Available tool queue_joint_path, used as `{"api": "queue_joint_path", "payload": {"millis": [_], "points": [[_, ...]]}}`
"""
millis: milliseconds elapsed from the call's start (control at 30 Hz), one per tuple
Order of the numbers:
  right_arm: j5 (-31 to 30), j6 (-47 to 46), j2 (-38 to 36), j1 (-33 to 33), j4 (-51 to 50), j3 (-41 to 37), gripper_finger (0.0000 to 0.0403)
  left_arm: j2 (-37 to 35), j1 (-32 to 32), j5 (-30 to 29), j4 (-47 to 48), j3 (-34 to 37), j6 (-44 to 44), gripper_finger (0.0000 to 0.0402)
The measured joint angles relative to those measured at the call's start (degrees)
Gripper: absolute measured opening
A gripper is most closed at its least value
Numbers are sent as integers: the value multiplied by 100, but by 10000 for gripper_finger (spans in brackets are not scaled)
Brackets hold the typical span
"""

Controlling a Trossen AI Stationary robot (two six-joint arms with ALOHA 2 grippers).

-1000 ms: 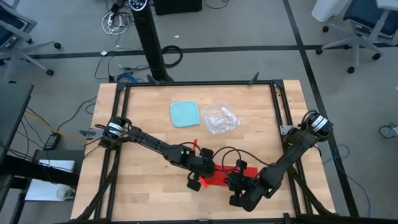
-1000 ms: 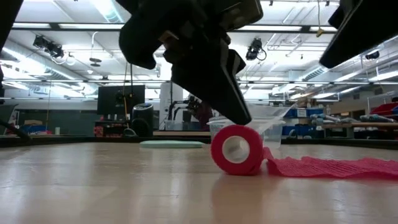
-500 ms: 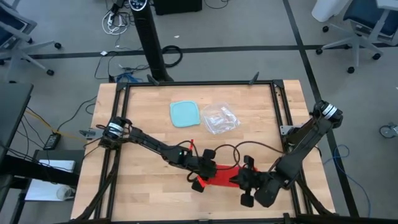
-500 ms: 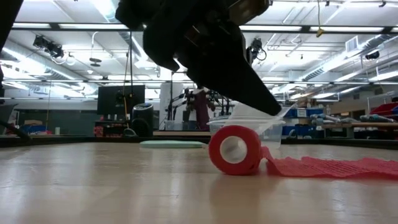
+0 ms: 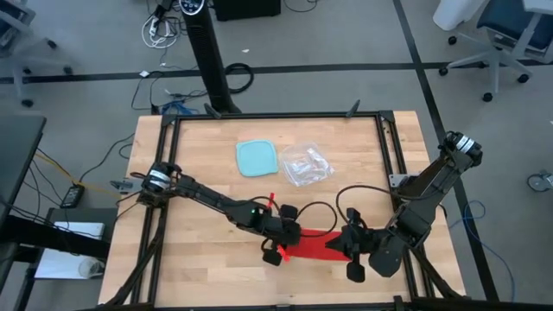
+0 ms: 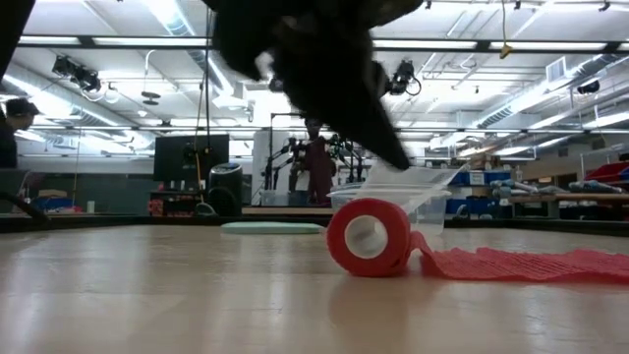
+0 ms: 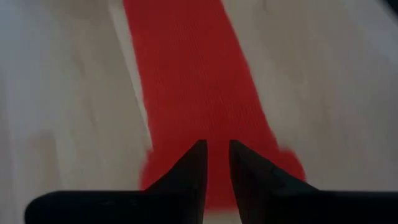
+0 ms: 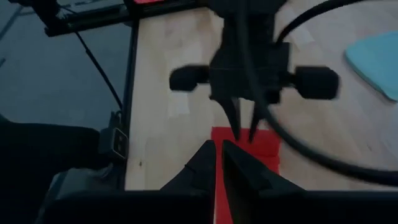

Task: Roll bandage
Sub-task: Roll the red bandage

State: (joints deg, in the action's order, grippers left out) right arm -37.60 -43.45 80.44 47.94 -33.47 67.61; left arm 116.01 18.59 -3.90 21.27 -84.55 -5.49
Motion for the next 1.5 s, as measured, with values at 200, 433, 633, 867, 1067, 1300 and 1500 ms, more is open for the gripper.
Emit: {"api": "queue_joint_path", "payload": {"millis": [200,433,633,867,1067,1300,1500], "points": [[-77,-51,0,0,-125,0,27,1,66,243,649,30,141,72],[-122,-44,0,4,-118,0,24,52,67,205,-248,272,139,72],[-125,-95,0,4,-108,0,23,114,65,213,-817,472,144,72],[-137,-135,2,35,-91,0,22,466,65,245,-1791,483,103,72],[-145,-137,4,76,-91,0,22,766,14,275,-2595,482,4,72],[-251,-137,4,96,-69,0,22,869,-97,184,-3214,511,-28,72],[-391,-139,9,125,-77,0,22,775,-108,65,-3468,342,-66,72]]}}
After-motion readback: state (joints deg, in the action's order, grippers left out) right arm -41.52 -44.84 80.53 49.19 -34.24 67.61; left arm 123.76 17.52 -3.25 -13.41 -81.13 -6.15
